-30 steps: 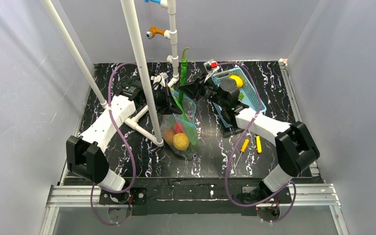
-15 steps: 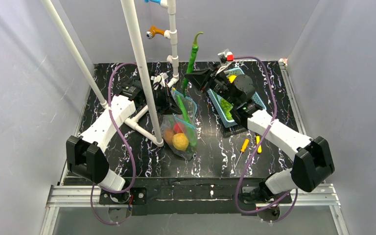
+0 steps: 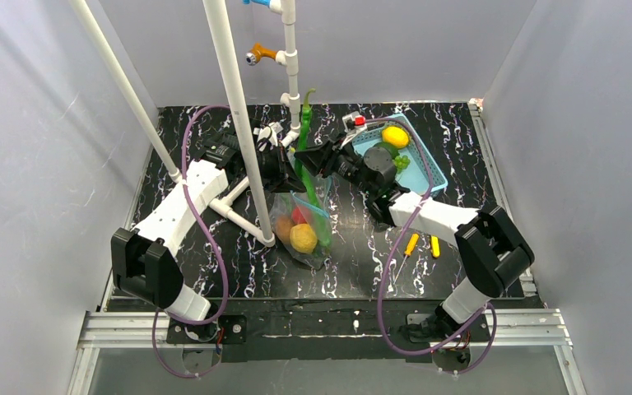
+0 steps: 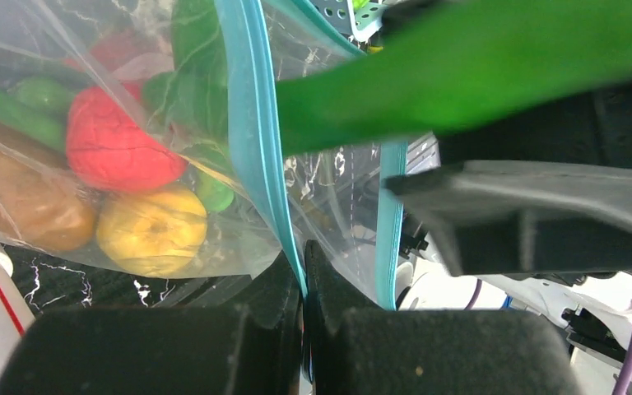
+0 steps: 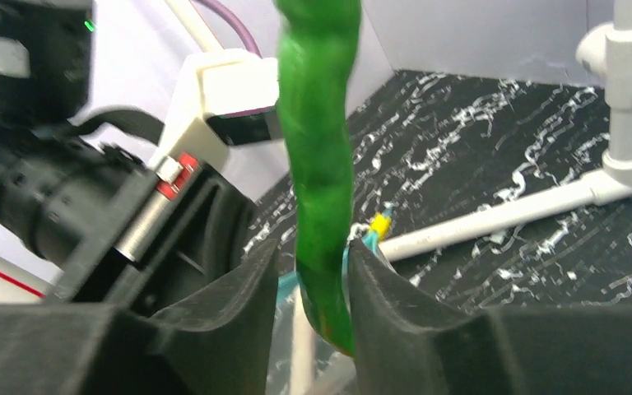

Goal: Place the food in the zip-top bag and seal the zipper
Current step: Place the fake vegetable in the zipper food storage bag.

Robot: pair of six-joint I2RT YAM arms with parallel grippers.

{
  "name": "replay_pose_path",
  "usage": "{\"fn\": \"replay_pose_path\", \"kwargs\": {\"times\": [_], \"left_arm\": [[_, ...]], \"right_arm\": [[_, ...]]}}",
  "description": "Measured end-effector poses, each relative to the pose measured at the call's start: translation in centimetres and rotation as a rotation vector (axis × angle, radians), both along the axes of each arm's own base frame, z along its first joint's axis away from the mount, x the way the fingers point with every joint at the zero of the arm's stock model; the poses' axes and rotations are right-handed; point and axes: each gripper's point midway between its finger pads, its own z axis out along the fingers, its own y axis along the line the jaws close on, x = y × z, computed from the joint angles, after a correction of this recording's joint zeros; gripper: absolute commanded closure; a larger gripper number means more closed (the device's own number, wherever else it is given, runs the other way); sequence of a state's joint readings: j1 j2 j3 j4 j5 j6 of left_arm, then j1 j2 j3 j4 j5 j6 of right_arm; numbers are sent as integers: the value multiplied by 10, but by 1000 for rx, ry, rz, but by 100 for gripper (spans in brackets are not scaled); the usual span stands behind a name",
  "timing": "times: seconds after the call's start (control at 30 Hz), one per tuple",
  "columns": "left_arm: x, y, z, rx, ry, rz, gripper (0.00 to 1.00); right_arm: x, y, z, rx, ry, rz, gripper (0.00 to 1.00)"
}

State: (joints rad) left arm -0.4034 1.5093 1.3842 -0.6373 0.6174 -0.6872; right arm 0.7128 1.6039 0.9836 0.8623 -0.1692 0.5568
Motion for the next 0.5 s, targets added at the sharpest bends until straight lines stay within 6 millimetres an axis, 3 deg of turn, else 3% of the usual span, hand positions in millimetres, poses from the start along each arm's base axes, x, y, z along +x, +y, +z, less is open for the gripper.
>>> {"fn": "replay_pose_path", "kwargs": {"times": [0.1,0.23,0.4,0.5], "left_arm": [[0,0,0,1,-3,-2,100],[-1,1,1,1,-9,-4,100],[-3,2,4,-2,-19,-6,100],[-4,2,5,-3,-24,-8,100]], "right_arm": [[-4,-1,-18,-22,33,-4,30],[-18,-8,-28,-91,48,-6,23],[-37,-30,2,-163,0,-26,11],[-41,-43,33,-226,-37,-52,5]]}}
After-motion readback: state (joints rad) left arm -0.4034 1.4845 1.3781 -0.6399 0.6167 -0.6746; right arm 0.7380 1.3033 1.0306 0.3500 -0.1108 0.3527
